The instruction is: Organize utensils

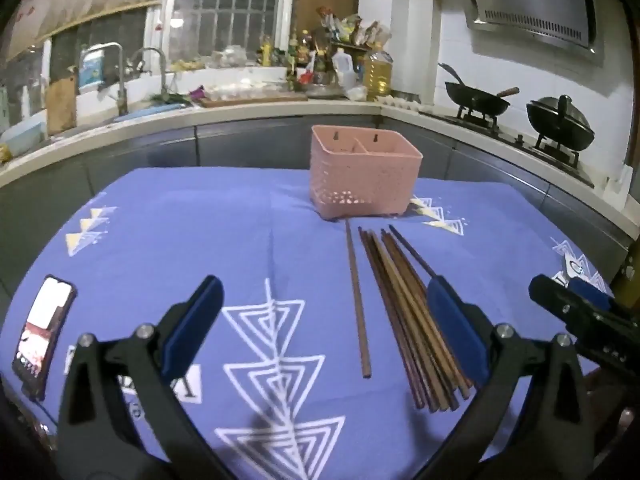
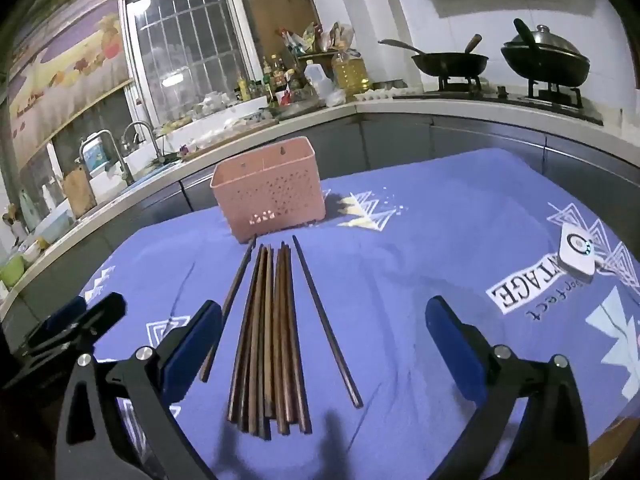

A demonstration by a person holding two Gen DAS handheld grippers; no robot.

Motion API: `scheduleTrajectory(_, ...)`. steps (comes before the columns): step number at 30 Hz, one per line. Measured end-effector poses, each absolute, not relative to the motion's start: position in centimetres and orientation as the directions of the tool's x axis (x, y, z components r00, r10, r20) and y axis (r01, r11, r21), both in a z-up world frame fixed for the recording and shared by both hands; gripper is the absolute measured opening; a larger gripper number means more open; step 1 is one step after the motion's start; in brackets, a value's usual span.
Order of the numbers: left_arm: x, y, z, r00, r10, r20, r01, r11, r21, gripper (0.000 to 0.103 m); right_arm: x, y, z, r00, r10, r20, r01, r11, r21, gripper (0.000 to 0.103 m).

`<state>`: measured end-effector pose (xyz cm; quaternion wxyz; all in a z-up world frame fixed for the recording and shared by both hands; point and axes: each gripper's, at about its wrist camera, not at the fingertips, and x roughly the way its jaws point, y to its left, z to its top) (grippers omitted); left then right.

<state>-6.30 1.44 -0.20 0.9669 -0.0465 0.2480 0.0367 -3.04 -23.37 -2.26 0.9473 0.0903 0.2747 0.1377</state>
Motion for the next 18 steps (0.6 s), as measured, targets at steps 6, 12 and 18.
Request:
scheduleTrajectory(6, -7.7, 1.2, -0.9, 0.868, 0.056, -0.493, -0.107, 0.991, -0.076, 0.098, -3.7, -23.7, -2.8, 0.791, 0.310, -0.528, -0.195, 0.945, 0.263, 0.100)
scheduleTrajectory(12, -8.8, 1.2, -1.3, 0.881, 0.064, -0.469, -0.123, 0.988, -0.097, 0.098, -4.0, -23.7, -3.1, 0.787, 0.306, -0.535, -0.194, 0.947, 0.257, 0.100)
scheduleTrajectory(18, -9.7, 1.6, -0.8, 0.898, 0.072, -0.434, -0.134, 0.984, -0.115, 0.098, -4.2, -24.0, -3.3, 0.781, 0.321, -0.535, -0.192, 0.940, 0.283, 0.100)
